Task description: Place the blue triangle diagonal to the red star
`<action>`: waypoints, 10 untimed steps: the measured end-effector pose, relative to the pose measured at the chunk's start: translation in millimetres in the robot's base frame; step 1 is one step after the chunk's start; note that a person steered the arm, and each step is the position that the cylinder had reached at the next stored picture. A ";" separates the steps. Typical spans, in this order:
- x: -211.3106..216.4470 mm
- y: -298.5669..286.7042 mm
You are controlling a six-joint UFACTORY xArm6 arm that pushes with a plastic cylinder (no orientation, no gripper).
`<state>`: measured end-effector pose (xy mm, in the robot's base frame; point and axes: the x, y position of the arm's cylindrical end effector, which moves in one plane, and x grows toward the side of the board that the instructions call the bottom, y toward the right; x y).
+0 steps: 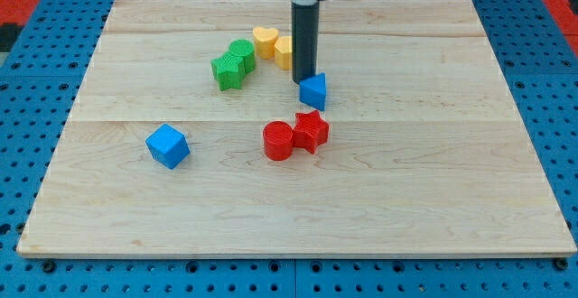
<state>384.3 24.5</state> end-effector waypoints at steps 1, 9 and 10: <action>22.7 17.8; 91.6 -2.0; 91.6 -15.1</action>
<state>475.9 9.5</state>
